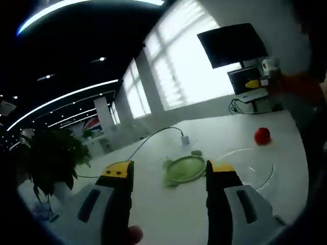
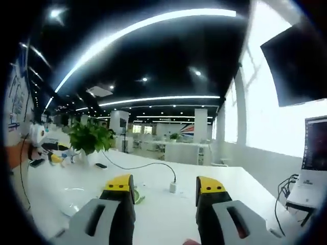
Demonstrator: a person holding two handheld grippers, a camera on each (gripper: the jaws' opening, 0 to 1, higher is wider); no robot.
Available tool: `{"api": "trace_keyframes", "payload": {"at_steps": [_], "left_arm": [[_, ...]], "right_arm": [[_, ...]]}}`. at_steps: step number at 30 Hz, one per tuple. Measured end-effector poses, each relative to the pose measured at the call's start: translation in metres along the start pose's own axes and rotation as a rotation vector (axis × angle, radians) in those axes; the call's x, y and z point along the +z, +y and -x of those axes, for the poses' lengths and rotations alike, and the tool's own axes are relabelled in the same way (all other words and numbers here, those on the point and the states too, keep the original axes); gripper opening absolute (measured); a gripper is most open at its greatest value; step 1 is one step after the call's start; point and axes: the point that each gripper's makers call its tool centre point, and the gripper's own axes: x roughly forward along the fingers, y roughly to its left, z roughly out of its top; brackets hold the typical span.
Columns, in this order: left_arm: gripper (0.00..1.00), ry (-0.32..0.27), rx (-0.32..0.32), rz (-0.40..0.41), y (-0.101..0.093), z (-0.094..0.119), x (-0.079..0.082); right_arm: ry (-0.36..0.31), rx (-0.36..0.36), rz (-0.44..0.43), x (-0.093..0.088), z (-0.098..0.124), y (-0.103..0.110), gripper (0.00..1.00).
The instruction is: Open container latches remove lid place lid upside down on tabletop take tomato from container place on tabletop
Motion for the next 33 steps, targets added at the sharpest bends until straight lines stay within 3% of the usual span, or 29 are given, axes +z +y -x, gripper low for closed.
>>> {"api": "trace_keyframes", "payload": {"at_steps": [5, 10, 15, 19, 27, 33], "left_arm": [[0.50, -0.009, 0.177, 0.050, 0.033, 0.029, -0.024], [0.50, -0.071, 0.307, 0.135, 0.056, 0.066, -0.025], [0.50, -0.079, 0.356, 0.161, 0.059, 0.094, -0.033], [0.50, -0.075, 0.372, 0.193, 0.057, 0.108, -0.041], [0.50, -0.069, 0.431, 0.240, 0.049, 0.128, -0.059], [0.50, -0.054, 0.446, 0.276, 0.045, 0.133, -0.071]], "right_arm": [[-0.018, -0.058, 0.032, -0.009, 0.016, -0.006, 0.42], [-0.032, -0.135, 0.021, -0.018, 0.042, -0.016, 0.42], [-0.014, -0.210, 0.047, -0.034, 0.066, -0.028, 0.42], [-0.031, -0.249, -0.058, -0.042, 0.083, -0.037, 0.42], [0.024, -0.276, -0.051, -0.073, 0.102, -0.044, 0.42], [0.066, -0.252, -0.071, -0.097, 0.101, -0.039, 0.42]]}}
